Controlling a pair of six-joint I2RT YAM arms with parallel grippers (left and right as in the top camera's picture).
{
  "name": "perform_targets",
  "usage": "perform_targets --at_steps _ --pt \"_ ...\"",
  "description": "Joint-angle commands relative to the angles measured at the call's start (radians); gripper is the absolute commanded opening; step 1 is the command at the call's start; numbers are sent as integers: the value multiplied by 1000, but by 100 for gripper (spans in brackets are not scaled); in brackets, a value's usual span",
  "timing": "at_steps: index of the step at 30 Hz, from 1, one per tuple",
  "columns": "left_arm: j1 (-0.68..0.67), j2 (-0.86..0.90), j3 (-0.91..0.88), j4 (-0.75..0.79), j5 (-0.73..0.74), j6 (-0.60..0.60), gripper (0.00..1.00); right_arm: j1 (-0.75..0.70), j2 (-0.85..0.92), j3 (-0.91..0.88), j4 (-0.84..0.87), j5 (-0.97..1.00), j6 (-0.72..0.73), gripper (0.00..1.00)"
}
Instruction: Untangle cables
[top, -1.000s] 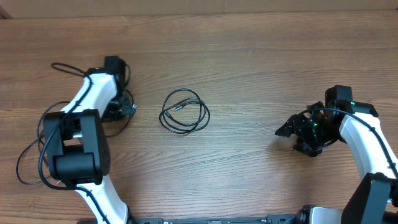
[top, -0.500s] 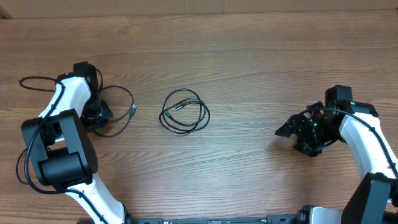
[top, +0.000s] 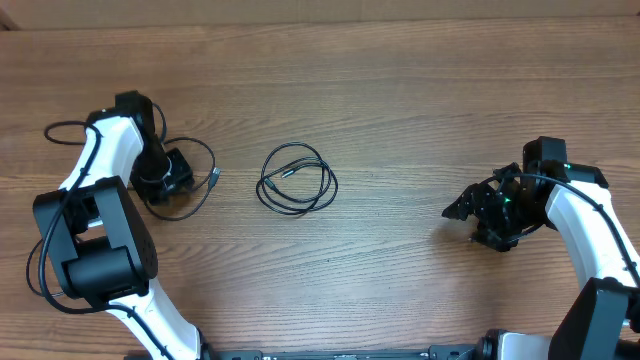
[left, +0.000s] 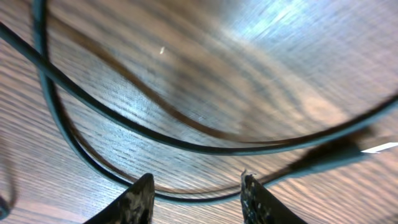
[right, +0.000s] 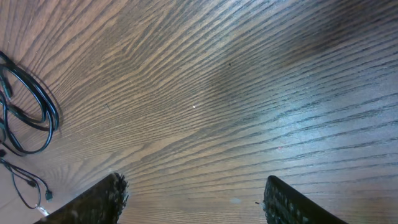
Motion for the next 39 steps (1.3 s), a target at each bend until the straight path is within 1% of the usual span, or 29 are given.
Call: perform_targets --at_steps 1,3,5,6,10,11,12,13,14,16,17,19,23,24,27,29,30,32,33,35,36,38,39 --pt "2 6 71 -38 -46 -61 48 -1 -14 20 8 0 -5 70" --pt "2 6 75 -61 -103 -140 54 -1 -14 20 8 0 -5 70" --pt "2 7 72 -85 -157 -232 59 -1 -14 20 6 0 -5 70" --pt "2 7 69 -88 -166 -257 61 -1 -14 20 5 0 -5 70" --pt "2 8 55 -87 -173 -342 63 -1 -14 20 2 -1 -5 70" --pt "2 8 46 -86 -172 -387 65 -1 -14 20 0 0 -5 70" --pt "2 8 41 -85 -173 -410 65 -1 -14 20 0 -1 -5 70" --pt "2 8 30 -78 -177 -458 65 -1 -14 20 -3 0 -5 70" --pt "2 8 19 -68 -177 -496 67 -1 -14 20 -6 0 -5 70" --pt "2 8 -6 -33 -177 -557 67 -1 -14 20 -9 0 -5 70" --pt "2 8 -21 -4 -175 -586 69 -1 -14 20 -12 0 -5 70" --pt "1 8 -44 50 -164 -591 70 -1 -14 20 -16 0 -5 70" --pt "1 8 -58 91 -177 -587 68 -1 -14 20 -18 0 -5 70" --pt "1 8 -58 96 -178 -579 67 -1 -14 20 -18 0 -5 69" --pt "1 8 -58 97 -179 -574 52 -1 -14 20 -18 0 -5 69" --pt "1 8 -58 93 -179 -574 45 -1 -14 20 -18 0 -5 70" --pt "1 8 -58 84 -179 -574 39 -1 -14 20 -19 0 -5 70" --pt "1 8 -58 66 -180 -574 32 -1 -14 20 -19 -1 -5 69" --pt "1 8 -58 56 -180 -574 26 -1 -14 20 -19 -1 -5 69" --pt "1 8 -58 47 -183 -575 20 -1 -14 20 -20 -1 -5 69" --pt "2 8 -58 39 -190 -575 14 -1 -14 20 -21 -1 -5 70" --pt "2 8 -58 32 -200 -576 10 -1 -14 20 -23 -1 -5 69" --pt "2 8 -58 32 -200 -575 10 -1 -14 20 -24 -1 -5 70"
